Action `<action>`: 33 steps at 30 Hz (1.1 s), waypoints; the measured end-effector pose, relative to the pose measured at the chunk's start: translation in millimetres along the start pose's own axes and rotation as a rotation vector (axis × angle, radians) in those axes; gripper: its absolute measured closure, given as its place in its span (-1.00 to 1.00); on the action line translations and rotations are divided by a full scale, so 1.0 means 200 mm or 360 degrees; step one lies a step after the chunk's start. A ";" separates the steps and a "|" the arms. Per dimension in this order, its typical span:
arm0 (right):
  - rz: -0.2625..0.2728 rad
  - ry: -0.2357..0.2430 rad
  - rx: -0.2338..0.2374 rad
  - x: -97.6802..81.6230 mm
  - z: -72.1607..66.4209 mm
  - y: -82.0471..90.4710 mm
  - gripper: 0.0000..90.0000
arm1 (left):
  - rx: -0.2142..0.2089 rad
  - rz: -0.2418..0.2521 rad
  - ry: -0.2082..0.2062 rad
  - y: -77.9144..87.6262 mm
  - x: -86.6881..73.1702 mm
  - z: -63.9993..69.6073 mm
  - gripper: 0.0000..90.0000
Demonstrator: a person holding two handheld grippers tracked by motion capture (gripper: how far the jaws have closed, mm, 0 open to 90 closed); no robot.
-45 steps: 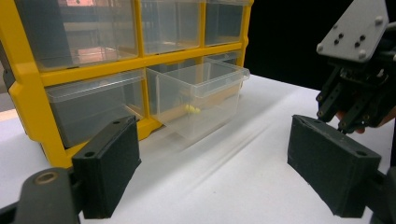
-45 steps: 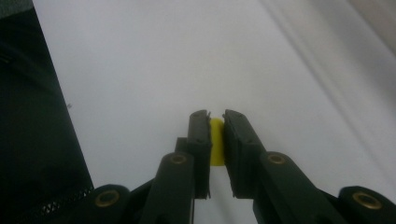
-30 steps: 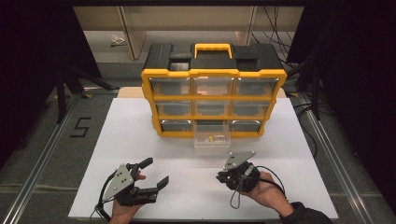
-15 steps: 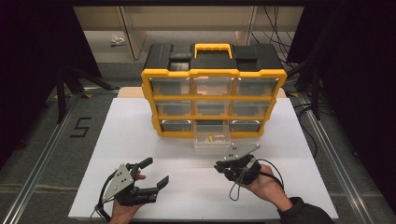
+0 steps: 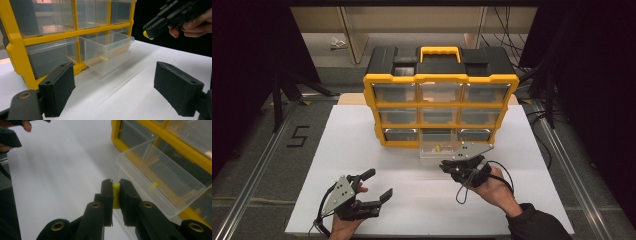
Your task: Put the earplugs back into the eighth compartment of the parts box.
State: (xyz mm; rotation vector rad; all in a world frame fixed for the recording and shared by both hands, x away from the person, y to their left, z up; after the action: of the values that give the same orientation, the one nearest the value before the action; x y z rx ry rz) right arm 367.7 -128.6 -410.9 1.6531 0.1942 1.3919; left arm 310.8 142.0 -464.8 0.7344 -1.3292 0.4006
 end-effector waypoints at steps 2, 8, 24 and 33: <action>0.0015 -0.0009 -0.0007 0.02 0.01 0.01 0.82 | 0.0000 0.0000 -0.0001 0.00 0.00 0.00 -0.63; 0.0064 -0.0026 -0.0030 0.06 0.04 0.01 0.82 | 0.0001 0.0001 0.0001 0.00 0.00 0.00 -0.63; 0.0132 -0.0137 -0.0110 0.10 0.17 -0.01 0.82 | -0.0003 0.0001 0.0000 0.00 0.00 0.00 -0.63; 0.0136 -0.0177 -0.0136 0.10 0.23 -0.05 0.82 | -0.0004 0.0001 -0.0002 0.00 0.00 0.00 -0.63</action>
State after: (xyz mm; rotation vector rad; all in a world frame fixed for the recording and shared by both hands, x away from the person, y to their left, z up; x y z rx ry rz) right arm 417.6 -134.0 -400.7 1.6788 -0.0004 1.3482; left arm 310.7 141.8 -464.6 0.7324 -1.3306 0.3991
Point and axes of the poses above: each handheld gripper's, and its own axes: y roughly backward along the jaws, x roughly out of its top, z roughly to its right, the point moved 5 cm from there along -y, roughly forward along the jaws, and after that the axes turned 7 degrees about -z, right-handed, at the moved point
